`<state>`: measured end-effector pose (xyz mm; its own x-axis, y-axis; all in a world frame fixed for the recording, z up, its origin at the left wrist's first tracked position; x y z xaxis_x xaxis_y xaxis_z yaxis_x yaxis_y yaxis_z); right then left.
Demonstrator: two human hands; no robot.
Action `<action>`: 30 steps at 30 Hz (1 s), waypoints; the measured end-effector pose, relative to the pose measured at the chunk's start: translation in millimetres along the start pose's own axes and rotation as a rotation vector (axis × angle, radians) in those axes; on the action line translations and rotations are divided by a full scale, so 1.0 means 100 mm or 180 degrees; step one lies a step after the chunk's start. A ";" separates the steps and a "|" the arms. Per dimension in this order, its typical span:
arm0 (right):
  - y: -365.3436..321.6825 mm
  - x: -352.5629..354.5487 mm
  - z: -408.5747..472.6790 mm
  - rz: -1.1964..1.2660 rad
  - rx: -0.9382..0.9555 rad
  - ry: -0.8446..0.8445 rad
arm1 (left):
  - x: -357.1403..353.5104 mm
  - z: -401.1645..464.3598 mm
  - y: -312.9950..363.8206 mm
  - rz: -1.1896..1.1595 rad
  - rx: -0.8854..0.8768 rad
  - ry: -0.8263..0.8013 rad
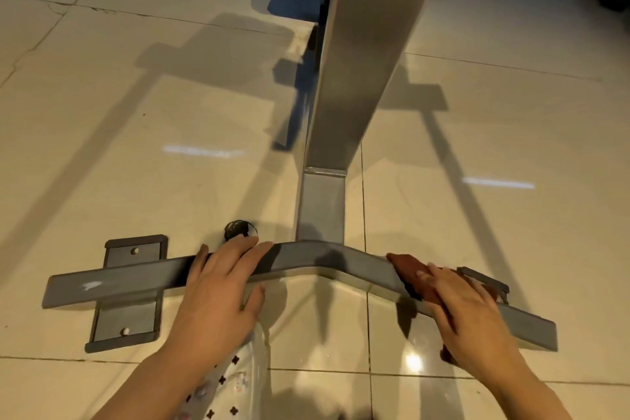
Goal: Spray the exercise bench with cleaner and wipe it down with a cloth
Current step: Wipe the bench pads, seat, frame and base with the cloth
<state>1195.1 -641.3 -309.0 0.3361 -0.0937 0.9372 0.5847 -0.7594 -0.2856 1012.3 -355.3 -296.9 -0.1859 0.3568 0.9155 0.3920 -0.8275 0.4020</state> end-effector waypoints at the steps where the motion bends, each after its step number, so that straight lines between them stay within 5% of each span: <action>1: -0.01 -0.01 -0.03 -0.0153 -0.0019 -0.0058 | 0.02 -0.05 -0.01 -0.0063 0.0051 0.0000; 12: -1.76 -0.47 0.54 0.0351 0.0959 -0.0250 | 0.20 -0.49 -0.11 -0.0322 0.0356 0.0264; 18: -1.36 -0.32 0.35 0.0238 0.1085 -0.0334 | 0.27 -0.32 -0.08 -0.0433 0.0451 0.0326; 23: -0.90 -0.17 0.17 0.0525 0.0517 -0.0174 | 0.06 -0.31 -0.04 -0.0413 0.0345 0.0287; 30: -1.97 -0.36 0.55 0.0790 0.1527 -0.0757 | 0.04 -0.41 -0.17 -0.0301 0.0285 0.0160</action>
<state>1108.6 -452.7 -297.8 0.6295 -0.0422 0.7758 0.7174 -0.3519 -0.6013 967.4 -357.6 -300.5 -0.2699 0.4073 0.8725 0.4488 -0.7484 0.4883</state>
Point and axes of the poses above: each hand's wrist, its own z-axis towards the middle knuckle, its own x-axis out of the back of the hand, y = z × x, the point moved 5 cm from there along z, towards the middle knuckle, and after that the axes turned 7 degrees about z, right-handed, at the moved point
